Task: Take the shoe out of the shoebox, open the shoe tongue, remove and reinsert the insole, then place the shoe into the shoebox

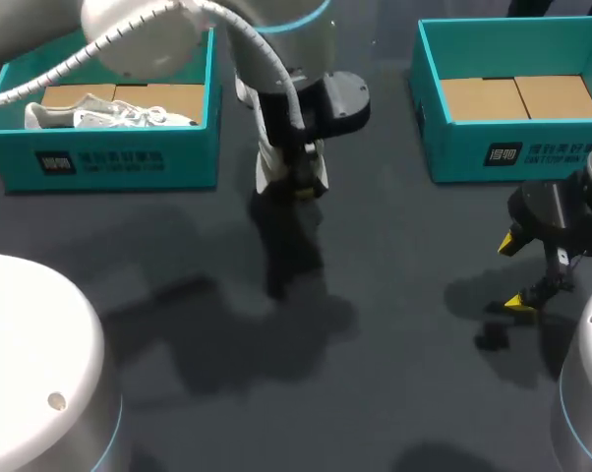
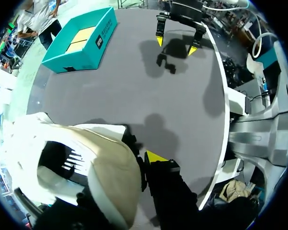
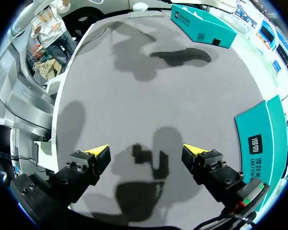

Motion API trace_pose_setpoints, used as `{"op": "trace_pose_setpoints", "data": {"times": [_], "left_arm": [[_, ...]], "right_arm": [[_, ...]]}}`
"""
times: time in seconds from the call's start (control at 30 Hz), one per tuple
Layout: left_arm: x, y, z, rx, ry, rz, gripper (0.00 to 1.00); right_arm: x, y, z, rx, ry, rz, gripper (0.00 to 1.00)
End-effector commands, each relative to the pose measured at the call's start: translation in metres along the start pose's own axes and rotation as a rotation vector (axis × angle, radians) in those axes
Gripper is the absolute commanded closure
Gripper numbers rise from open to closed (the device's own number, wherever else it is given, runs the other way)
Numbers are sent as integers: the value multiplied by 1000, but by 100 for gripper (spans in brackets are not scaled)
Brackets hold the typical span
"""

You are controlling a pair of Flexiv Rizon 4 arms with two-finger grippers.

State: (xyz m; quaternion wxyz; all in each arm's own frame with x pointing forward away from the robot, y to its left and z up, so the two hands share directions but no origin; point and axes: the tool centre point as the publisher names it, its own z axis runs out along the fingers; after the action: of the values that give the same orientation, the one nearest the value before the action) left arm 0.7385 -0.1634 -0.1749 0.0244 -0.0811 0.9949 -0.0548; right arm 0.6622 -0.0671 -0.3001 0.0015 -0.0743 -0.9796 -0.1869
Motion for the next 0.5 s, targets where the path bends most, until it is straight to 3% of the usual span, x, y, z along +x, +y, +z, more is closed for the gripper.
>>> {"op": "trace_pose_setpoints", "data": {"times": [0.03, 0.13, 0.5], "left_arm": [[-41, 45, -14, 33, 27, 16, 100], [-72, 67, -19, 14, 13, 22, 100], [-72, 67, -19, 14, 13, 22, 100]], "right_arm": [[1, 0, 1, 3, -3, 1, 0], [1, 0, 1, 3, -3, 1, 0], [1, 0, 1, 3, -3, 1, 0]]}}
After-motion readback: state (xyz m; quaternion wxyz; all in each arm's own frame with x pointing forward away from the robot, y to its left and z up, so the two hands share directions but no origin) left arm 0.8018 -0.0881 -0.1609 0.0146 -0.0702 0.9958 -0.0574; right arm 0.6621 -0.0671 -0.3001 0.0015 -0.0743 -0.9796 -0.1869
